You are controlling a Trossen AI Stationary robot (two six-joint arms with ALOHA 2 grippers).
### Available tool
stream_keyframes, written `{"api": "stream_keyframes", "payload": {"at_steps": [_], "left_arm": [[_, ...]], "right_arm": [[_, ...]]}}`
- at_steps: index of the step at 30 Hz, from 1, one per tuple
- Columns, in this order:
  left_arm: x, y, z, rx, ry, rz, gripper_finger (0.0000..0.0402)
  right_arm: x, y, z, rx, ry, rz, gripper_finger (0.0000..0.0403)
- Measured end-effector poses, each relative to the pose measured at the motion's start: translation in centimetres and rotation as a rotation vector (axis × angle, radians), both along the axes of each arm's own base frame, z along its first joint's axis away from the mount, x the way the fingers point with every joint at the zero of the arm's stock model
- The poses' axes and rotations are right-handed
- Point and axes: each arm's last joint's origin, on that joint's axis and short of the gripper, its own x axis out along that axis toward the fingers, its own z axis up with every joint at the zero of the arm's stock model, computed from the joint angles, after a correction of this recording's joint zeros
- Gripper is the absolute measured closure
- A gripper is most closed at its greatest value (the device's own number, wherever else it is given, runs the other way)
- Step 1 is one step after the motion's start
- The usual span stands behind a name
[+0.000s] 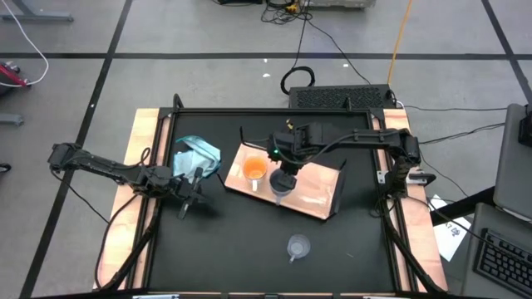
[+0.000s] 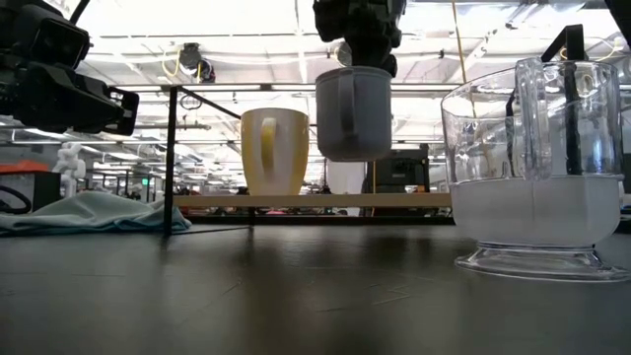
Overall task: Stack small to large cups/mugs on shelf
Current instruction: Put the gray cup on the shelf
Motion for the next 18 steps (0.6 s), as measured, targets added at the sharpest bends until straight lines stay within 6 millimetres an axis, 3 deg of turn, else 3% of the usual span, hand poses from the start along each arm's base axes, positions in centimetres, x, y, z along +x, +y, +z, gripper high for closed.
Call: {"api": "stream_keyframes", "payload": {"at_steps": [8,18], "left_arm": [[0.0,0.0,0.0,-0.003,0.0,0.001,0.0371],[0.0,0.0,0.1,0.002,-0.015,-0.001,0.0371]], "right_arm": [[-0.4,-0.5,-1.9,0.002,0.02,-0.016,0.0403],[-2.0,-1.5,-2.5,0.001,-0.025,-0.058,0.0403]]}}
